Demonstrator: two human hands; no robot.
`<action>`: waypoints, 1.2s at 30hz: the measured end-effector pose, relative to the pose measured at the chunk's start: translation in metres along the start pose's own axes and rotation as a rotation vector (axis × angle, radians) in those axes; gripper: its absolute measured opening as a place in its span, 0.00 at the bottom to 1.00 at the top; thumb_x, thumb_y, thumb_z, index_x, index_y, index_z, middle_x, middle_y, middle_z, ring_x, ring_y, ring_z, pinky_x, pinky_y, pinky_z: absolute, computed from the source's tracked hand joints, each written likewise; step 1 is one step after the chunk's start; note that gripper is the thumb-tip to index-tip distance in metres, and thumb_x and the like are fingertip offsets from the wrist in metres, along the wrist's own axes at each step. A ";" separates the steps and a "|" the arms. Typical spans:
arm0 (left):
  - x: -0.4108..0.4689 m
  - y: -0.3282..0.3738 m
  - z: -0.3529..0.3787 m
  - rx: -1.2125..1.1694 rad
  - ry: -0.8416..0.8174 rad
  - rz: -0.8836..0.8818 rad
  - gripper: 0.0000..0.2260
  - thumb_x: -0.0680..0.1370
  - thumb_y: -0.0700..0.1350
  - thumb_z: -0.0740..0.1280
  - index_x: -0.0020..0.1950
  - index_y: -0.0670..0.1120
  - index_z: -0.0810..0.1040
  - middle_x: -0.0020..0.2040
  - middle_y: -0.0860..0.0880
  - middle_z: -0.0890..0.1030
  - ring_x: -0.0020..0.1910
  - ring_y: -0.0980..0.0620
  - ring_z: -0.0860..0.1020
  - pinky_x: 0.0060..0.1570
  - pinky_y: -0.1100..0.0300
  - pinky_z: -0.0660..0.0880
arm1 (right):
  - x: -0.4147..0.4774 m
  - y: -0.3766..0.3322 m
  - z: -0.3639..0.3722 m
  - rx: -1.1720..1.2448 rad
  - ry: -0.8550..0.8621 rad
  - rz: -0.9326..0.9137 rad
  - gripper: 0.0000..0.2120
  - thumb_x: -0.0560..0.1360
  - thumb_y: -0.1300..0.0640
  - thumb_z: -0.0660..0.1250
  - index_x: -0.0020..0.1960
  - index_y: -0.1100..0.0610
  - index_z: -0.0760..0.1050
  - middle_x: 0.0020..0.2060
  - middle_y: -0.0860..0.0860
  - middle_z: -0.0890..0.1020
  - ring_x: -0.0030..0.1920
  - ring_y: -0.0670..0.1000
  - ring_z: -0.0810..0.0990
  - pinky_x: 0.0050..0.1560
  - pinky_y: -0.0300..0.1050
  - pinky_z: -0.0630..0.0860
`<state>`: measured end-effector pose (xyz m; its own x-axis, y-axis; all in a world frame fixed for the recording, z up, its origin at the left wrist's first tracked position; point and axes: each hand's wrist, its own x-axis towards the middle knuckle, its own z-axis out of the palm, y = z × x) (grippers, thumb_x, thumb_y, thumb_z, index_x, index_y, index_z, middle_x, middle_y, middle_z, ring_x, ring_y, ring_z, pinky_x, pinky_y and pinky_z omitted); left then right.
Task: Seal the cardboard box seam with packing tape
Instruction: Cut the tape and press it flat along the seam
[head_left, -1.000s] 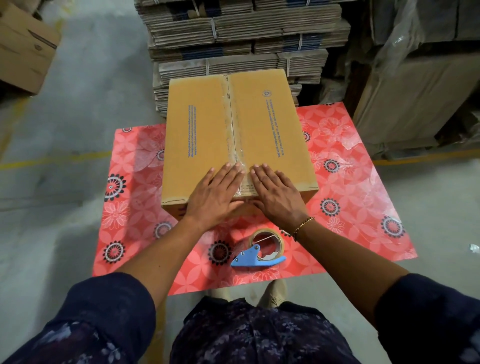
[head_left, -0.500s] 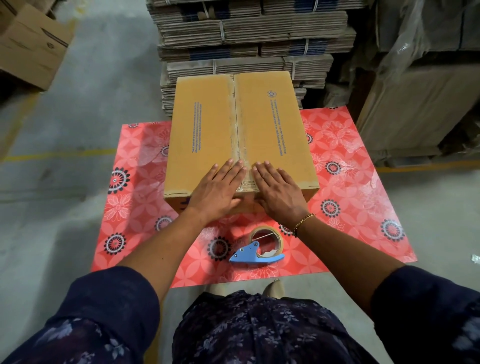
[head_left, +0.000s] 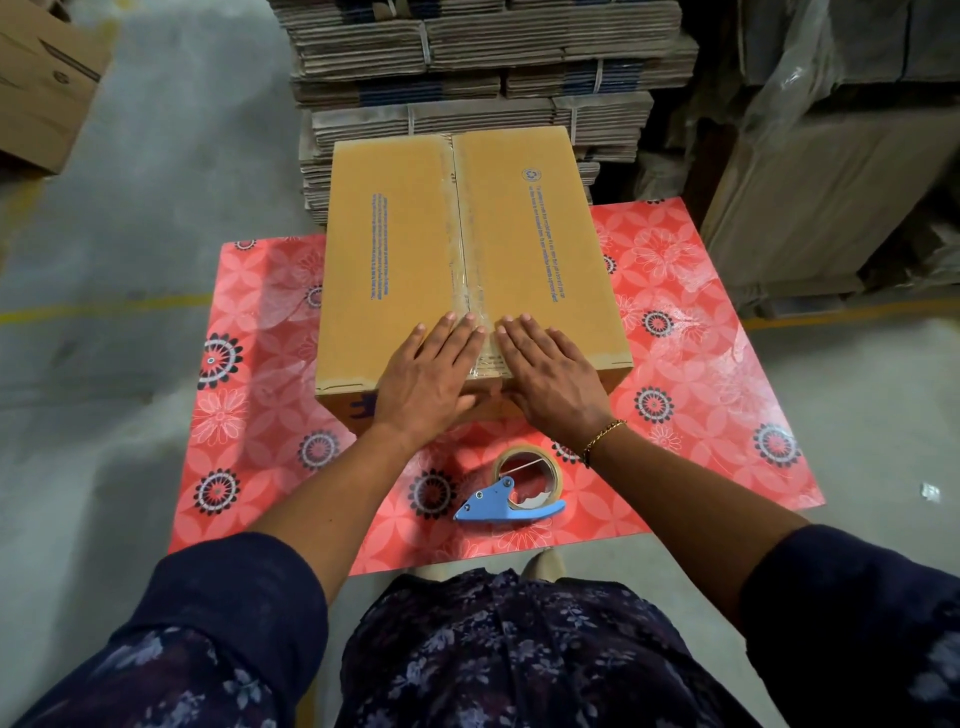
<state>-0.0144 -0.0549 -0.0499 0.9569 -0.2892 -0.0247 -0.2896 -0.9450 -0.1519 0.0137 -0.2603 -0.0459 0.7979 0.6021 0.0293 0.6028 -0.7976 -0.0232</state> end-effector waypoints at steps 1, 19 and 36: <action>0.000 -0.001 -0.001 0.009 -0.002 0.007 0.42 0.77 0.61 0.65 0.82 0.46 0.46 0.83 0.46 0.52 0.82 0.46 0.51 0.78 0.45 0.54 | 0.000 0.000 0.001 -0.002 0.004 0.001 0.33 0.81 0.45 0.57 0.81 0.60 0.56 0.80 0.56 0.61 0.81 0.57 0.57 0.78 0.57 0.59; -0.002 -0.004 -0.006 -0.061 -0.037 0.026 0.49 0.70 0.58 0.71 0.82 0.47 0.46 0.83 0.47 0.50 0.82 0.47 0.49 0.79 0.45 0.51 | 0.010 -0.019 0.007 -0.090 0.019 0.107 0.42 0.70 0.37 0.71 0.75 0.60 0.65 0.74 0.56 0.71 0.76 0.60 0.66 0.70 0.62 0.66; -0.001 0.000 -0.005 -0.039 0.018 0.001 0.46 0.68 0.50 0.75 0.81 0.46 0.55 0.81 0.45 0.61 0.79 0.43 0.60 0.75 0.42 0.60 | 0.005 -0.017 -0.004 -0.079 -0.018 0.061 0.29 0.79 0.53 0.56 0.78 0.61 0.60 0.78 0.59 0.65 0.78 0.63 0.62 0.73 0.64 0.64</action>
<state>-0.0156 -0.0550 -0.0451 0.9563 -0.2923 -0.0070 -0.2912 -0.9500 -0.1129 0.0076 -0.2440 -0.0411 0.8336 0.5522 0.0127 0.5509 -0.8328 0.0542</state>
